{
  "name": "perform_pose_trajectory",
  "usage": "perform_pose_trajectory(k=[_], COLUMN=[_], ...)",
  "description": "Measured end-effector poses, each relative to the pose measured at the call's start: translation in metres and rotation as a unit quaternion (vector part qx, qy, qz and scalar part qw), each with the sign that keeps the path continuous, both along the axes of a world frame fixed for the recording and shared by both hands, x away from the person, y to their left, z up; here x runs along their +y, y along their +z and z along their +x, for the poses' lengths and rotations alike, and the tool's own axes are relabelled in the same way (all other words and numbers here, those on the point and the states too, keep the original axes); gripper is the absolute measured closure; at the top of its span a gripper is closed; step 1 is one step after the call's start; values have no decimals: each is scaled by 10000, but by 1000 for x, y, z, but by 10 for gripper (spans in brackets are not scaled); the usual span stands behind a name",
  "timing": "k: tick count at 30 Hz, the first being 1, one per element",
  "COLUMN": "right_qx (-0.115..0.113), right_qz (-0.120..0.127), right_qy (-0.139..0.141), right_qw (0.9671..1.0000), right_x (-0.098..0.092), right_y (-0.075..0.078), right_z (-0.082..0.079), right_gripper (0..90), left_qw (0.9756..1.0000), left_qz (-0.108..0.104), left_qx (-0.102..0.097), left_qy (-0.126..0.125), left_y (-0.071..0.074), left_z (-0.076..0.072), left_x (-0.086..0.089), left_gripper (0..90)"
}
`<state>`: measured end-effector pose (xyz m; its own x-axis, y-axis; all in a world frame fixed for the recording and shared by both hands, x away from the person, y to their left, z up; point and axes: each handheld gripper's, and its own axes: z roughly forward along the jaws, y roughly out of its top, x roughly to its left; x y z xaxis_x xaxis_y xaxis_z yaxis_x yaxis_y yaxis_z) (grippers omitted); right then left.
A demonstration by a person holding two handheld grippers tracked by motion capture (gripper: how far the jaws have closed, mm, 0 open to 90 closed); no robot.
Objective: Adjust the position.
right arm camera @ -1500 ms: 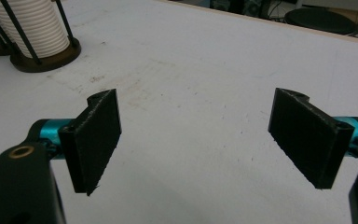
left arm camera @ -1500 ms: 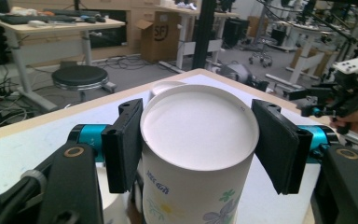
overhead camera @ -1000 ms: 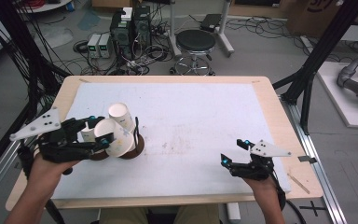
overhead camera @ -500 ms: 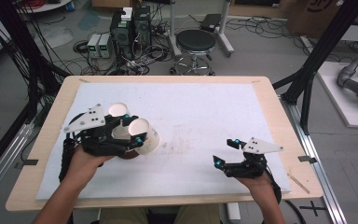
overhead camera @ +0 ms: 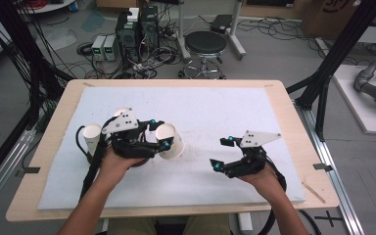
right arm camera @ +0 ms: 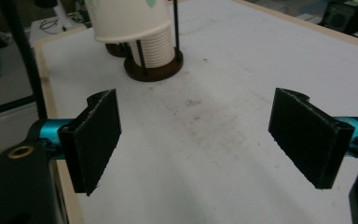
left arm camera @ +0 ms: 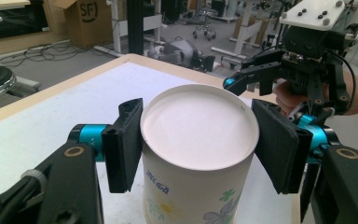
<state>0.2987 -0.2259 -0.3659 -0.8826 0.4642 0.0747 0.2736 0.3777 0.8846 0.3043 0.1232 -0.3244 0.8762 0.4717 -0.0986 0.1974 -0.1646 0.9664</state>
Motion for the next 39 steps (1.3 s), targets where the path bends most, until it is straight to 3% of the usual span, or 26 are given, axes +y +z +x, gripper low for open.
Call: perform_pose_trajectory(k=[3, 5, 6, 9, 12, 21, 32, 39], right_qx=[-48, -64, -96, -72, -83, 115, 171, 147], right_qz=[-81, -79, -57, -10, 2, 152, 320, 400], right_qy=[284, 326, 444, 557, 662, 821, 977, 1083], right_qw=[9996, 9994, 9990, 9984, 9978, 9964, 9946, 9932], right_x=[18, 22, 33, 46, 54, 62, 61, 58], right_y=[6, 7, 9, 7, 2, -12, -20, -25], right_z=[5, 6, 10, 15, 16, 18, 15, 17], right_gripper=[174, 174, 174, 174, 174, 174, 175, 252], left_qw=[10000, 9998, 9998, 9998, 9996, 9987, 9968, 9964], left_qz=[4, 101, 97, 6, 102, 114, 42, -41], left_qx=[-2, -43, -40, -10, 19, 98, 149, 153], left_qy=[-96, -147, -159, -197, -281, -488, -784, -837], left_y=[-5, -7, -7, -8, -10, -14, -20, -22], left_z=[2, 2, 3, 4, 5, 2, 0, 0], left_x=[-7, -10, -11, -10, -13, -22, -39, -44], left_gripper=[371, 371, 371, 372, 372, 374, 375, 374])
